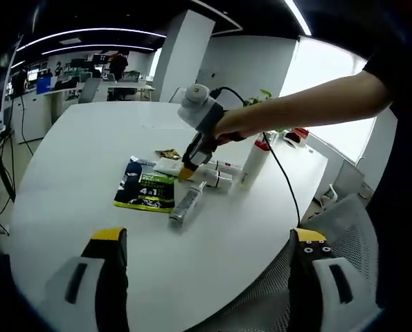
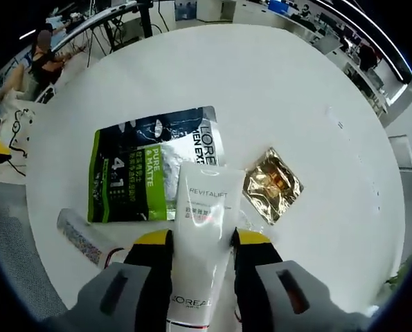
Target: Arrange the skincare products in the storage area until every visible bottle or jar stands upright without overlapping.
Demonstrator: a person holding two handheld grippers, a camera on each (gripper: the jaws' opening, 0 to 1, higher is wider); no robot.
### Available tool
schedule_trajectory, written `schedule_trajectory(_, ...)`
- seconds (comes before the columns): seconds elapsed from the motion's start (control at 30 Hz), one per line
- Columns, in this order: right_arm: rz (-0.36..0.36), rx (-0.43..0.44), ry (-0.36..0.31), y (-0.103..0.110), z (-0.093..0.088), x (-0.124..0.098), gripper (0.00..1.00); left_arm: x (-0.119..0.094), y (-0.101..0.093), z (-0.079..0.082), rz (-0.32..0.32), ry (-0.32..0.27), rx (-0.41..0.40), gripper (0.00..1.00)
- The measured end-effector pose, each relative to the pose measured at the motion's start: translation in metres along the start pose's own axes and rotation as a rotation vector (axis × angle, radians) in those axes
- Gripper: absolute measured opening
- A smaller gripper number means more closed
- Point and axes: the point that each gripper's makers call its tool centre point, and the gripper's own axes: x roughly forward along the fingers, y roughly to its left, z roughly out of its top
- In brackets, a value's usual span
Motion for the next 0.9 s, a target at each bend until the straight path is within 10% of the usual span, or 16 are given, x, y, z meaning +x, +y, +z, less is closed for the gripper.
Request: schedule_trajectory(0.9, -0.101, -0.031, -0.149, 0.003, 0.007, -0.027, 0.29, -0.002, 0.001, 0.004, 0.011, -0.02, 0.003, 0.88)
